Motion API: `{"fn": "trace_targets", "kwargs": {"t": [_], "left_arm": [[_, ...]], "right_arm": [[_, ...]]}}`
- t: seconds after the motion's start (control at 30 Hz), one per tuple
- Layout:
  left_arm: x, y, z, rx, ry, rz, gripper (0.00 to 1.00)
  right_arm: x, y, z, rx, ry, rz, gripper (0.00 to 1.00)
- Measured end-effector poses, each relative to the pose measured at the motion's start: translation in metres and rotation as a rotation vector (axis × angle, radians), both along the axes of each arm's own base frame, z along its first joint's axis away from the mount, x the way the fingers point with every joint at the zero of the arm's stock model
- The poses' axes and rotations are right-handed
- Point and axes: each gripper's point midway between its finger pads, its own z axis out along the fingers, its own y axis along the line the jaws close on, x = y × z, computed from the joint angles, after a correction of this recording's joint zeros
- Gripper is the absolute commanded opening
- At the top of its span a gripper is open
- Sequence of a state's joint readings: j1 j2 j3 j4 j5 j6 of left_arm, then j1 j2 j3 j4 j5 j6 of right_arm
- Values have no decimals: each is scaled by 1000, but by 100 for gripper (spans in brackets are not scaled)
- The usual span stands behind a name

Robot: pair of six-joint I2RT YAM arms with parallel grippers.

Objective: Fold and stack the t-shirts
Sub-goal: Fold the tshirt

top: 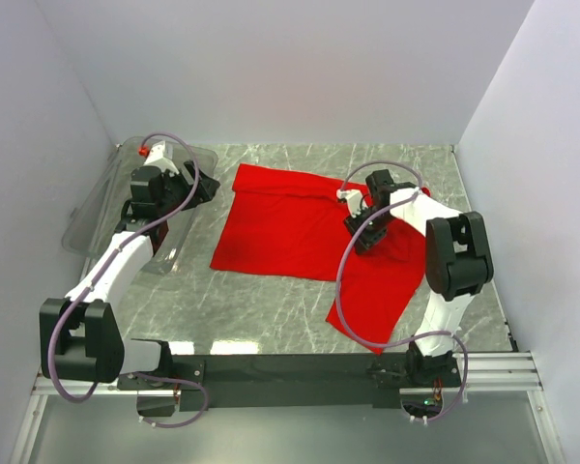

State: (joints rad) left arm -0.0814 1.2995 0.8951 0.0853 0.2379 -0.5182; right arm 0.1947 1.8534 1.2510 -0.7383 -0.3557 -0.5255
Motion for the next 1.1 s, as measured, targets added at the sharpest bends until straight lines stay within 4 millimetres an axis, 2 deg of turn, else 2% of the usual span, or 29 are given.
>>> {"fn": "trace_targets", "kwargs": {"t": [0.43, 0.53, 0.57, 0.67, 0.87, 1.1], "left_arm": [[-2, 0, -1, 0, 0, 0, 83], [-2, 0, -2, 0, 2, 0, 83], [-2, 0, -2, 0, 2, 0, 83], [-4, 0, -3, 0, 3, 0, 83], [-5, 2, -4, 0, 5, 3, 83], [-7, 3, -3, 0, 2, 7, 83]], "right_arm": [[10, 8, -11, -52, -13, -56, 42], [13, 8, -11, -64, -17, -70, 40], [13, 8, -12, -72, -19, -73, 38], [14, 7, -12, -92, -28, -78, 23], [15, 6, -12, -100, -33, -82, 5], [13, 9, -1, -85, -51, -74, 0]]}}
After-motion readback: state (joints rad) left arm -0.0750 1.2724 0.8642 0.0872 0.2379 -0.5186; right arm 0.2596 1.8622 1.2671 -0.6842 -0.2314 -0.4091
